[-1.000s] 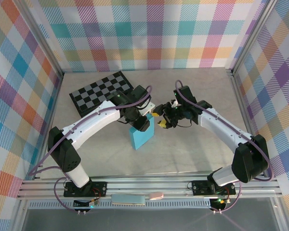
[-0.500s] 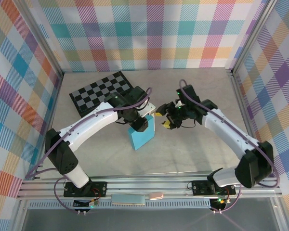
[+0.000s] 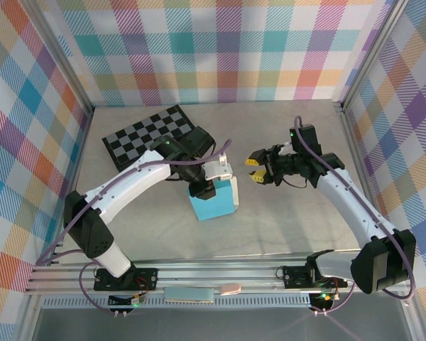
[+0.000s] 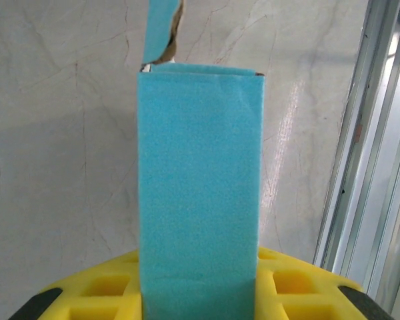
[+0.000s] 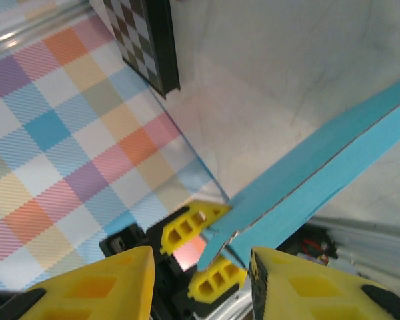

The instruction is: Fold the paper box

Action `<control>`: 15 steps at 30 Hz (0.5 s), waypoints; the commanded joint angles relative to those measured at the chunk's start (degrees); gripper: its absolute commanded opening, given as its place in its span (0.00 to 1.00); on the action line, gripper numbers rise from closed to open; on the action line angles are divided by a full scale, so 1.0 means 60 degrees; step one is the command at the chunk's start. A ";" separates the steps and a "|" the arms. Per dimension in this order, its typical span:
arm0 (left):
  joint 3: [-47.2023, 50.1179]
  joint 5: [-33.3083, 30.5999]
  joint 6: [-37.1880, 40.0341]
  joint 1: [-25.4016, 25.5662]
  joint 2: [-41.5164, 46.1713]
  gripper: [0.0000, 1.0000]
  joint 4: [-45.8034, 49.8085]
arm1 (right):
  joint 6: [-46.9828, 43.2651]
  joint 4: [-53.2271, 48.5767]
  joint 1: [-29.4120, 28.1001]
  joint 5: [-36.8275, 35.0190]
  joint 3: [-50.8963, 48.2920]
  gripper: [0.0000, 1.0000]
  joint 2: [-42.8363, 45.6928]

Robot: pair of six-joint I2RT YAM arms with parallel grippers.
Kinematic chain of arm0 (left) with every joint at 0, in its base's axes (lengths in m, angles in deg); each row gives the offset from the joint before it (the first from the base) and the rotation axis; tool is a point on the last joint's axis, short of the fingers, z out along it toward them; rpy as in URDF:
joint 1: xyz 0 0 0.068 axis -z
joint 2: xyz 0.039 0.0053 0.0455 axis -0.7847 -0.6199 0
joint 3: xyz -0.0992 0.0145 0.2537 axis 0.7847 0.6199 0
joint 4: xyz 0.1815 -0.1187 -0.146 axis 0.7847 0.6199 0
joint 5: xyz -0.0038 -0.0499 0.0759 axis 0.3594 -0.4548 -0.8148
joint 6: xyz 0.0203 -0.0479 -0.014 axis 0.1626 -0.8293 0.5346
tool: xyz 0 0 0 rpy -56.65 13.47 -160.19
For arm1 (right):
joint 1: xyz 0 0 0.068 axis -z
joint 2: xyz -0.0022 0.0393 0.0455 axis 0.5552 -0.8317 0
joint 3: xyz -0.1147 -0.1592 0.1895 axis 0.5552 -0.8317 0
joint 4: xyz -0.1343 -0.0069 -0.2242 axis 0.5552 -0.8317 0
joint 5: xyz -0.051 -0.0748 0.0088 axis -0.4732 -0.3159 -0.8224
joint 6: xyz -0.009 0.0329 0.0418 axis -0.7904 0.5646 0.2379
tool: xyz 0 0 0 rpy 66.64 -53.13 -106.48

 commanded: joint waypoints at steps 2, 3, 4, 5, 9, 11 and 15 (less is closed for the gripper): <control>-0.0410 0.0335 0.1104 -0.0181 -0.0561 0.13 0.0375 | 0.0932 0.0001 -0.0207 0.0747 -0.0032 0.40 0.0272; -0.0453 0.0349 0.1109 -0.0181 -0.0614 0.13 0.0377 | 0.1274 0.0224 -0.0268 0.0770 -0.0222 0.40 0.0374; -0.0503 0.0354 0.1109 -0.0181 -0.0665 0.13 0.0375 | 0.1585 0.0491 -0.0344 0.0802 -0.0405 0.40 0.0423; -0.0527 0.0330 0.1108 -0.0182 -0.0695 0.13 0.0383 | 0.1828 0.0698 -0.0427 0.0812 -0.0535 0.40 0.0460; -0.0449 0.0258 0.1153 -0.0188 -0.0635 0.13 0.0291 | 0.2165 0.0798 -0.0564 0.0668 -0.0822 0.38 0.0504; -0.0396 0.0255 0.1140 -0.0168 -0.0631 0.13 0.0253 | 0.2509 0.1312 -0.0589 0.0663 -0.1053 0.37 0.0417; -0.0315 0.0231 0.1123 -0.0159 -0.0612 0.13 0.0212 | 0.2816 0.1734 -0.0760 0.0580 -0.0941 0.35 0.0081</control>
